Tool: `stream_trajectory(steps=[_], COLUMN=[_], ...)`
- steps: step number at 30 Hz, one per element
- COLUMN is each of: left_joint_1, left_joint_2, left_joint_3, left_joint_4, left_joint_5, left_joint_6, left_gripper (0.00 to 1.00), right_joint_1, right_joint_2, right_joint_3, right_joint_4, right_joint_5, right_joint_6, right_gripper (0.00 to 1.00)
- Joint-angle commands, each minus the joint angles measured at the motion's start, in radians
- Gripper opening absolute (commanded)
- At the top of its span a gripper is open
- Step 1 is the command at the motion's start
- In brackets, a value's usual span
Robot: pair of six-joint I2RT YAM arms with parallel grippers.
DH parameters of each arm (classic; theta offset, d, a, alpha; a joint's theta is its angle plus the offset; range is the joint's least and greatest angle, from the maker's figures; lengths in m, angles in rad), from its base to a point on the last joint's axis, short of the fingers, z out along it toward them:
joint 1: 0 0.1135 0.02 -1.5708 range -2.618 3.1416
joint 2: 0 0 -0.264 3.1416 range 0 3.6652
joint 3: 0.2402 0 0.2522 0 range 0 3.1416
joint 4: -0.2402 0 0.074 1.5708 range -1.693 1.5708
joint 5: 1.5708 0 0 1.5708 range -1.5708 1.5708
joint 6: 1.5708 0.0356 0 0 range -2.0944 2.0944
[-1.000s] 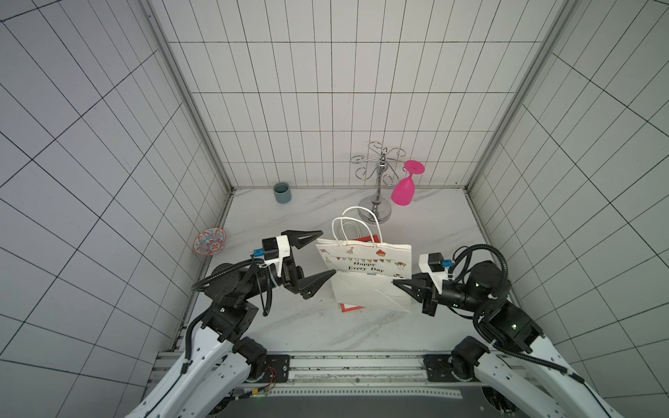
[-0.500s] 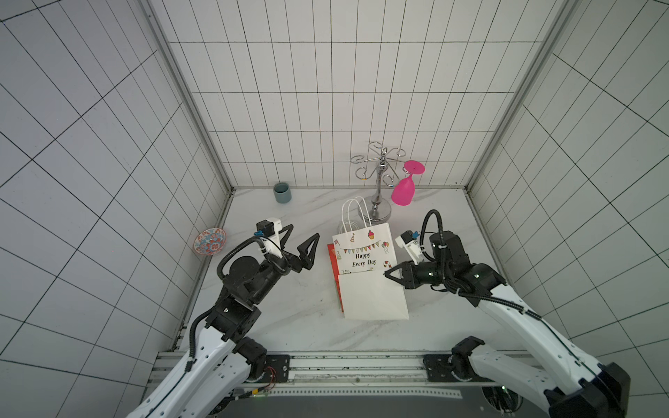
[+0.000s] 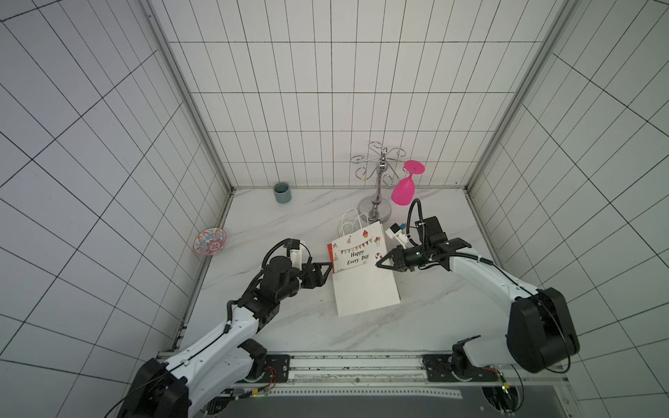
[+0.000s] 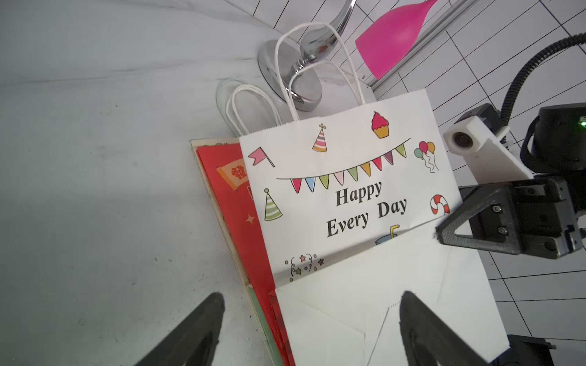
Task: Put away the paper bag
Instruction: Place the paper bag at the center of the board, then reset both arms
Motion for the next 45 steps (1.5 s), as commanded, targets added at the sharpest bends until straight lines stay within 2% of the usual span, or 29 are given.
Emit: stream_trajectory(steps=[1,6,9,12,14,19,25,28,31,33,34,37,40,42,45], left_joint_1=[-0.013,-0.035,-0.039,-0.04,-0.04,-0.04,-0.033,0.025,0.101,0.155,0.174,0.202,0.239,0.298,0.403], left_joint_2=[0.042,0.106,0.132,0.144,0.149,0.154,0.186,0.206,0.18,0.133,0.108,0.039,0.028,0.057,0.115], left_joint_3=[-0.027,-0.052,-0.065,-0.075,-0.074,-0.072,-0.054,-0.025,0.02,0.046,0.056,0.071,0.055,0.051,0.04], left_joint_4=[0.111,0.168,0.194,0.207,0.209,0.21,0.198,0.166,0.097,0.06,0.057,0.089,0.202,0.252,0.284], left_joint_5=[0.05,0.05,0.032,0.001,-0.025,-0.082,-0.156,-0.179,-0.251,-0.314,-0.354,-0.592,-0.765,-0.75,-0.677], left_joint_6=[-0.028,-0.033,-0.04,-0.05,-0.051,-0.061,-0.064,-0.053,-0.043,-0.024,-0.003,0.143,0.36,0.498,0.575], left_gripper=[0.86,0.86,0.85,0.85,0.86,0.86,0.88,0.89,0.91,0.93,0.94,0.96,0.97,0.98,0.98], right_joint_1=[-0.034,-0.074,-0.089,-0.09,-0.089,-0.079,-0.049,-0.047,-0.059,-0.079,-0.091,-0.153,-0.225,-0.249,-0.291], right_joint_2=[0.063,0.183,0.247,0.303,0.328,0.33,0.316,0.276,0.166,0.031,-0.028,-0.219,-0.358,-0.406,-0.351], right_joint_3=[0.069,0.085,0.102,0.143,0.162,0.177,0.185,0.18,0.145,0.089,0.056,-0.052,-0.179,-0.302,-0.456], right_joint_4=[0.022,0.011,-0.019,-0.072,-0.088,-0.104,-0.112,-0.111,-0.089,-0.023,0.008,0.123,0.247,0.428,0.714], right_joint_5=[-0.046,-0.033,0.027,0.12,0.185,0.309,0.441,0.476,0.516,0.577,0.612,0.793,1.01,1.162,1.171], right_joint_6=[-0.057,-0.106,-0.137,-0.162,-0.167,-0.181,-0.194,-0.207,-0.197,-0.168,-0.158,-0.14,-0.176,-0.258,-0.367], right_gripper=[0.0,0.0,0.0,0.05,0.13,0.22,0.45,0.62,0.78,0.86,0.86,0.88,0.91,0.94,0.94])
